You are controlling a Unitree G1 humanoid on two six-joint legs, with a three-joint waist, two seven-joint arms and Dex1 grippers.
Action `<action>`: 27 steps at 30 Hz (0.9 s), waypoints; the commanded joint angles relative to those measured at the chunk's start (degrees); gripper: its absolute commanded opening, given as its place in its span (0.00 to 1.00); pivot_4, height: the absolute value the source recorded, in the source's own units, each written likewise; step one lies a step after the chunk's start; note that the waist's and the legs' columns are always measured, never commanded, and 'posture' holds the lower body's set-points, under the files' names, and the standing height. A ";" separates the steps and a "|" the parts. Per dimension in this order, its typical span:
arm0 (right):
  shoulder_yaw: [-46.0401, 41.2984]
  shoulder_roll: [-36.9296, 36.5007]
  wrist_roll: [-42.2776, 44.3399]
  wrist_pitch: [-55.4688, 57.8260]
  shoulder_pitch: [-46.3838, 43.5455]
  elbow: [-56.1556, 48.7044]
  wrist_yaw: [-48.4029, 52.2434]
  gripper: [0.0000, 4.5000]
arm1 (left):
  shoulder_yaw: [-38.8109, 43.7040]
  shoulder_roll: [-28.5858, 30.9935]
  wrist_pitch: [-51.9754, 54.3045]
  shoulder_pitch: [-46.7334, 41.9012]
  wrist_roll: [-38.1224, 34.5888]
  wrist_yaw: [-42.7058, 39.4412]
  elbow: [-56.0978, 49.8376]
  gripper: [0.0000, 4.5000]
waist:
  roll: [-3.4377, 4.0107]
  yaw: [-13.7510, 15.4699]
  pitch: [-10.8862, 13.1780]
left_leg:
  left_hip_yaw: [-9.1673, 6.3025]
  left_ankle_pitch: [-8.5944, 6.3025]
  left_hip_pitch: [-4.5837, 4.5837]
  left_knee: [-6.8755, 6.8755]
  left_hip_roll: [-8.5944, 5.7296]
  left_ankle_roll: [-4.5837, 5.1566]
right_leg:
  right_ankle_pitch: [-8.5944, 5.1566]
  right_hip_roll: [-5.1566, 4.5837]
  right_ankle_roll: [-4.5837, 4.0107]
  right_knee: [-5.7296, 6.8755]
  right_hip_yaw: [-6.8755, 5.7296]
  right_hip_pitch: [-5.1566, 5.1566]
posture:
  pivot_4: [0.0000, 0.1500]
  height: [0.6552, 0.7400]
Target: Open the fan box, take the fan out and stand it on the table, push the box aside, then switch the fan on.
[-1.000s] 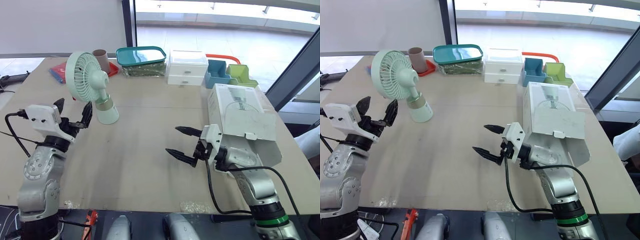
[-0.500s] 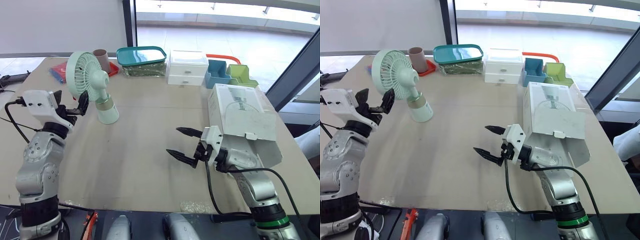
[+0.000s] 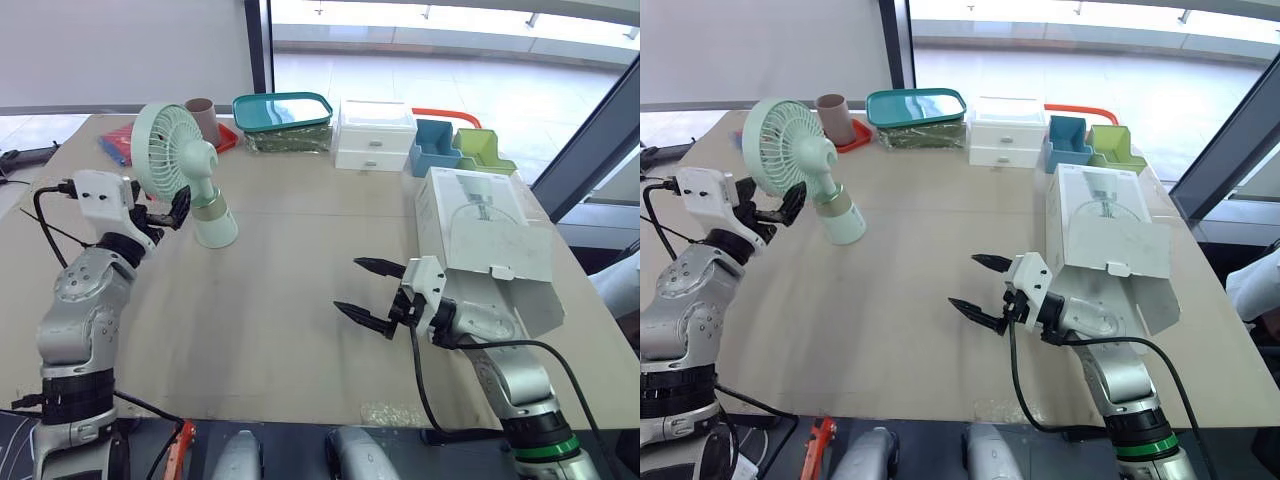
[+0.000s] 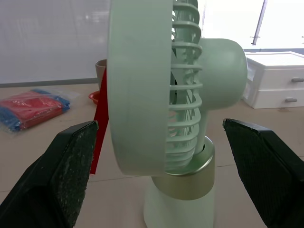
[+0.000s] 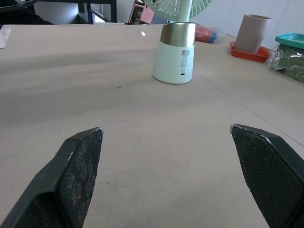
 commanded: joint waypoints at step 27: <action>-0.97 0.02 0.48 -0.88 0.44 -2.67 -2.00 1.00 | 1.11 0.99 -3.40 -8.08 0.27 -6.00 9.08 0.62 | 0.00 0.03 0.00 | -0.24 0.02 -0.10 0.06 0.00 -0.03 | 0.02 -0.02 -0.03 0.01 -0.22 0.00 | 1.00 1.00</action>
